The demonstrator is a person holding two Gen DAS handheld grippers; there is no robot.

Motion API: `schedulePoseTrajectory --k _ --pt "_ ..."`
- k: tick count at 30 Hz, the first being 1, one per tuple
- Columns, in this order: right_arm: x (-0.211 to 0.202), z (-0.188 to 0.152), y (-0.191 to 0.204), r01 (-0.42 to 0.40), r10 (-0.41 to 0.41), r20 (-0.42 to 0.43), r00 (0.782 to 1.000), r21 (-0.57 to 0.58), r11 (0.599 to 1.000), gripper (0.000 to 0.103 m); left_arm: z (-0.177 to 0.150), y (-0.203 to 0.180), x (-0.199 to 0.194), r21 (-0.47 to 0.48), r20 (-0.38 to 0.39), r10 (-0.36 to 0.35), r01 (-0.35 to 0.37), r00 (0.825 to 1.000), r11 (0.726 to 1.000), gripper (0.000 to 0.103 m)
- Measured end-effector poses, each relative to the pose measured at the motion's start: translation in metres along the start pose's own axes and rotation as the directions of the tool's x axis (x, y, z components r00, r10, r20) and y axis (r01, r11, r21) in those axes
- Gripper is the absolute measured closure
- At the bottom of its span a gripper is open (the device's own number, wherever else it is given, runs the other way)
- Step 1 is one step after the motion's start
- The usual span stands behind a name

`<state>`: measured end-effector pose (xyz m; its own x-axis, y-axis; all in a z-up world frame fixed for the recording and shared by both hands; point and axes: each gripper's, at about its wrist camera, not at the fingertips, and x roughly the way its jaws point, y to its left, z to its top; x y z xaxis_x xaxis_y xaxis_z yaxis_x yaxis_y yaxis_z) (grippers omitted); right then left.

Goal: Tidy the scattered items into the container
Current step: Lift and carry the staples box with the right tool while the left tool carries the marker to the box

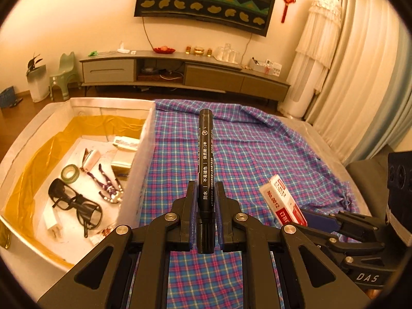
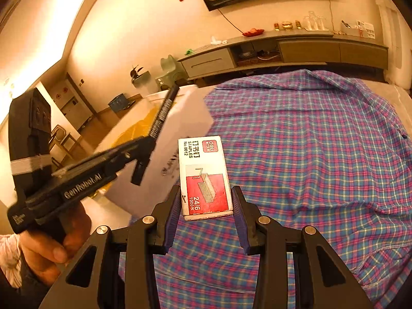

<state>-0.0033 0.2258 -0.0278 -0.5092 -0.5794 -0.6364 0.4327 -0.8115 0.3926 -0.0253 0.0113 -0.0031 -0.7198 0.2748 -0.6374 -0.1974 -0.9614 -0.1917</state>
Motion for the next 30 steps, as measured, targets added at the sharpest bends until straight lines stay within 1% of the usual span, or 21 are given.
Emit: schedulePoseTrajectory --k 9,15,21,30 --pt "-0.006 0.014 0.058 -0.034 0.035 0.013 0.999 -0.080 0.996 0.063 -0.007 0.035 -0.037 -0.064 0.051 -0.029 0.032 0.998 0.997 0.090" --pt "-0.005 0.023 0.090 -0.059 0.061 0.014 0.998 -0.124 0.990 0.063 -0.010 0.062 -0.058 -0.107 0.090 -0.030 0.039 0.995 0.994 0.090" --pt "-0.003 0.031 0.110 -0.074 0.078 0.019 0.997 -0.154 0.985 0.063 -0.013 0.094 -0.073 -0.167 0.124 -0.021 0.042 0.992 0.985 0.090" --pt "-0.001 0.045 0.135 -0.087 0.093 0.019 0.995 -0.198 0.976 0.063 -0.013 0.128 -0.085 -0.231 0.158 -0.005 0.042 0.987 0.972 0.090"
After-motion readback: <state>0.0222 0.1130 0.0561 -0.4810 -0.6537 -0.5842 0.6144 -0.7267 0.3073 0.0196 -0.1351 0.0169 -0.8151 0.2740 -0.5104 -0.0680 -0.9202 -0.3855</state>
